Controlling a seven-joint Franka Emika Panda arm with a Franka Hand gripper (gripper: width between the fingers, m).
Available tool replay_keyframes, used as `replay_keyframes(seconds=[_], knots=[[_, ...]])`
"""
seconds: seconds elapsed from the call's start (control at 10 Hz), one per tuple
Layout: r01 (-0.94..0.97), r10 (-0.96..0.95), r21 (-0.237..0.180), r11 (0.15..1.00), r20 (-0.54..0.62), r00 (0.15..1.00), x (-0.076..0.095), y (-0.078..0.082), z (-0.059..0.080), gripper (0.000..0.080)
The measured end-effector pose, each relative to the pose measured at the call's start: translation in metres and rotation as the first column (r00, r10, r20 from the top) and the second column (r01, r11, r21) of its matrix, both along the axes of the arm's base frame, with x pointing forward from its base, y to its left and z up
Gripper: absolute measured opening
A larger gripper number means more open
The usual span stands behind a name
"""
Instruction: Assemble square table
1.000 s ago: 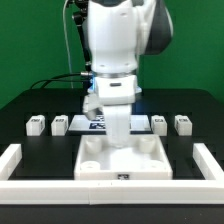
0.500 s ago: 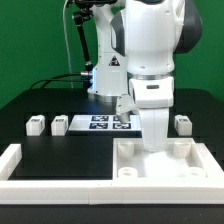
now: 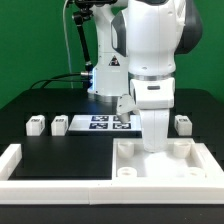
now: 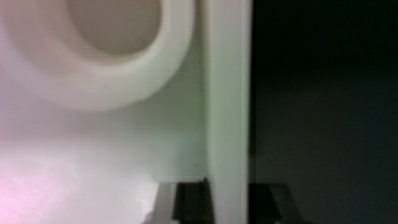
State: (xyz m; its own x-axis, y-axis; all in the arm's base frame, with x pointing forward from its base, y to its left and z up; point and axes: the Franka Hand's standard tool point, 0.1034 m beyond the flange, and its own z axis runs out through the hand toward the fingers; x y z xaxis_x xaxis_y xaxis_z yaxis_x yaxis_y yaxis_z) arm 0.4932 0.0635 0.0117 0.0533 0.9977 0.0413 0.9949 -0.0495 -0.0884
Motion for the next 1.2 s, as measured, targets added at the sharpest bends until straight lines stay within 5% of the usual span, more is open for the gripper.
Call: replay_keyframes(seconds=[0.1, 0.2, 0.4, 1.2], knots=[[0.000, 0.000, 0.000, 1.000, 0.000, 1.000, 0.0000, -0.0002, 0.0000, 0.0287], [0.001, -0.001, 0.000, 1.000, 0.000, 1.000, 0.0000, -0.0005, -0.0001, 0.0287], [0.002, -0.002, 0.000, 1.000, 0.000, 1.000, 0.0000, -0.0009, -0.0001, 0.0587], [0.004, -0.004, 0.000, 1.000, 0.000, 1.000, 0.0002, -0.0016, 0.0000, 0.0649]])
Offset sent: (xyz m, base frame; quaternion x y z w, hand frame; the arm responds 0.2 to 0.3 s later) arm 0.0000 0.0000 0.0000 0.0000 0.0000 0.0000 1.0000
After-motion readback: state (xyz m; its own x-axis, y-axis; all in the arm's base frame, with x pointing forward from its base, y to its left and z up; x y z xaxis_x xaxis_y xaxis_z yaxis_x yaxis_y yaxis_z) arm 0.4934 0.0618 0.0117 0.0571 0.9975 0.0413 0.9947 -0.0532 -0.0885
